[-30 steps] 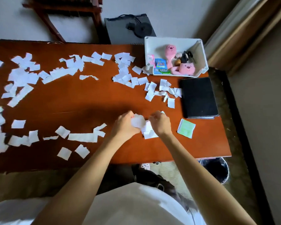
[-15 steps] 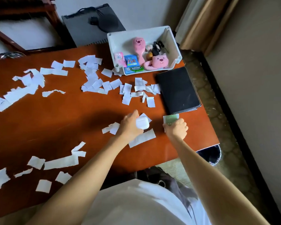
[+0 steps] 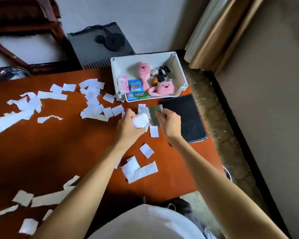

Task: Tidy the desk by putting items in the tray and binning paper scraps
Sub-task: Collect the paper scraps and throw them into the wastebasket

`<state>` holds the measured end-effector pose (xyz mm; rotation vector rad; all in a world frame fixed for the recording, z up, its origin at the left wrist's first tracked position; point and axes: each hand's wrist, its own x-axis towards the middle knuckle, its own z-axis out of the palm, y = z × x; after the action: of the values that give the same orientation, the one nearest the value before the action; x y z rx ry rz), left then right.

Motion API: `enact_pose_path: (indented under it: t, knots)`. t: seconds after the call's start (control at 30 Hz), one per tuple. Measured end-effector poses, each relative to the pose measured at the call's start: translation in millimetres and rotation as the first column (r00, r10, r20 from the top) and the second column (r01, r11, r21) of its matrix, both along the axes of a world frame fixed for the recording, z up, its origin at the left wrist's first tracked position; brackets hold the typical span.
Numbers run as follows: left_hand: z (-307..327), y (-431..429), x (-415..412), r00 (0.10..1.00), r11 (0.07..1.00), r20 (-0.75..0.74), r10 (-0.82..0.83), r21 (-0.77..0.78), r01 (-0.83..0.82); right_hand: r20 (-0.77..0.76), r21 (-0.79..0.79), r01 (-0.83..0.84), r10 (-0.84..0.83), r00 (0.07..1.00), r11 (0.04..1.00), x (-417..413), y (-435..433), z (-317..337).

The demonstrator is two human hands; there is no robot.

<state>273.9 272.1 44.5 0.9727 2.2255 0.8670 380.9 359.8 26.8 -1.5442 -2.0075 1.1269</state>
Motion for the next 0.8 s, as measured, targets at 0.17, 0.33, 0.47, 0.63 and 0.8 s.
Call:
enact_pose_path:
  t: [0.17,0.33,0.47,0.63,0.8]
  knots:
    - [18,62,-35,0.991,0.993,-0.074,0.113,-0.006,-0.114,0.000,0.036,-0.126,0.126,0.992,0.991,-40,72,23]
    - [19,109,-76,0.961,0.981,-0.222,0.164,-0.066,-0.183,0.040,-0.070,-0.193,0.196,0.980,0.979,-84,124,7]
    - [8,130,-107,0.932,0.965,-0.311,0.187,-0.118,-0.233,0.016,-0.180,-0.209,0.215,0.977,0.961,-122,137,-12]
    - [-6,147,-133,0.919,0.952,-0.344,0.192,-0.161,-0.259,0.089,-0.077,-0.243,0.249,0.964,0.967,-156,135,-32]
    - [-17,155,-151,0.935,0.960,-0.299,0.192,-0.139,-0.242,0.047,-0.065,-0.183,0.186,0.981,0.981,-178,140,-48]
